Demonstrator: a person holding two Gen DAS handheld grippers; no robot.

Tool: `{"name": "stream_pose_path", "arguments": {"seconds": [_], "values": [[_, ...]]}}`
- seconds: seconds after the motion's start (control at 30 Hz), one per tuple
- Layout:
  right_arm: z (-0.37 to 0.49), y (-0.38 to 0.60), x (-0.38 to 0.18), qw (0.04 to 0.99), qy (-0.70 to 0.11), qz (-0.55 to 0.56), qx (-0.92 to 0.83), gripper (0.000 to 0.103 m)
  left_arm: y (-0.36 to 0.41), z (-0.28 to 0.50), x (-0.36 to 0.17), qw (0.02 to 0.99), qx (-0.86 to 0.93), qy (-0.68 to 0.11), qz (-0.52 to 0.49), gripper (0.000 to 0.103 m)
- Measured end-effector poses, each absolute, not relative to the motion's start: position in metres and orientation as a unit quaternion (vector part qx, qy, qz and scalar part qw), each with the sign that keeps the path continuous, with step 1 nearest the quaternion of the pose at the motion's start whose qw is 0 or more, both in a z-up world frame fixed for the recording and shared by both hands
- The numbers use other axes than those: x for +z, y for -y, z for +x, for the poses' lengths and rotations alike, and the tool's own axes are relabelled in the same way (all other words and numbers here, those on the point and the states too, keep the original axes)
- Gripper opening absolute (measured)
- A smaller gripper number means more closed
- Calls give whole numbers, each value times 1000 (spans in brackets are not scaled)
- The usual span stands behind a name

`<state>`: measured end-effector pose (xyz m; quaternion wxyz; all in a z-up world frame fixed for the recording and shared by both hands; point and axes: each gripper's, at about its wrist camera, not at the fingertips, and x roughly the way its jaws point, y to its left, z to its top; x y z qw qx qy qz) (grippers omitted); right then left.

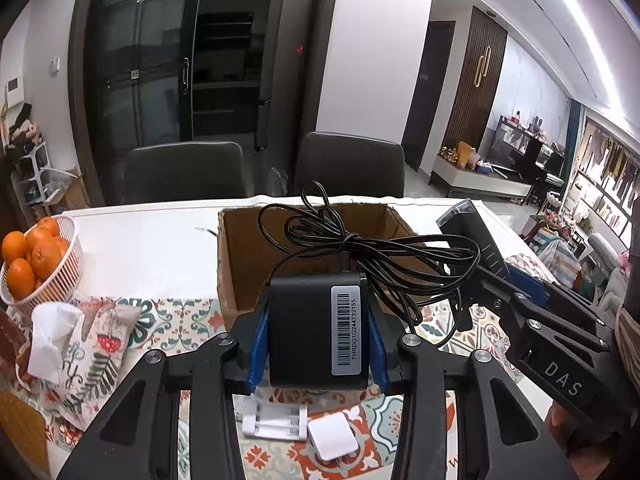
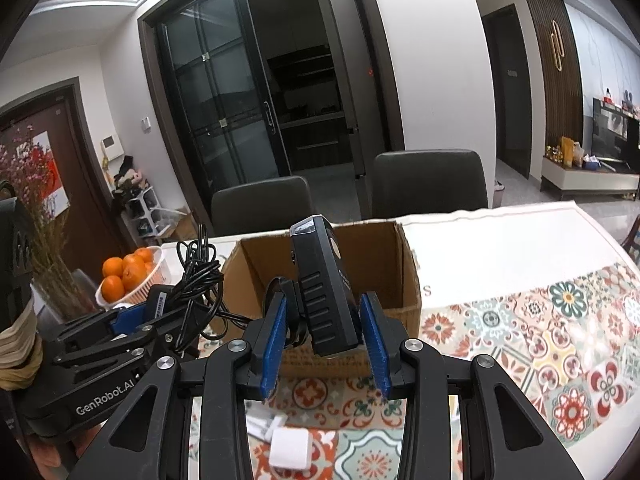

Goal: Organize rigid objects
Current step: 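Carry the black adapter and black charger into the box and open both tools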

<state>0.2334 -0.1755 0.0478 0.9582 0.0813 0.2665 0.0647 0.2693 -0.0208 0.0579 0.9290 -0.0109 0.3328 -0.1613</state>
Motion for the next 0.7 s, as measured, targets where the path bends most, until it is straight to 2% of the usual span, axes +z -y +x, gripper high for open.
{"name": "stream_pose_path", "arguments": {"seconds": [0.7], "values": [[318, 174, 38, 946, -309, 73, 63, 38, 27, 348, 41, 917, -148, -370, -1, 40]]}}
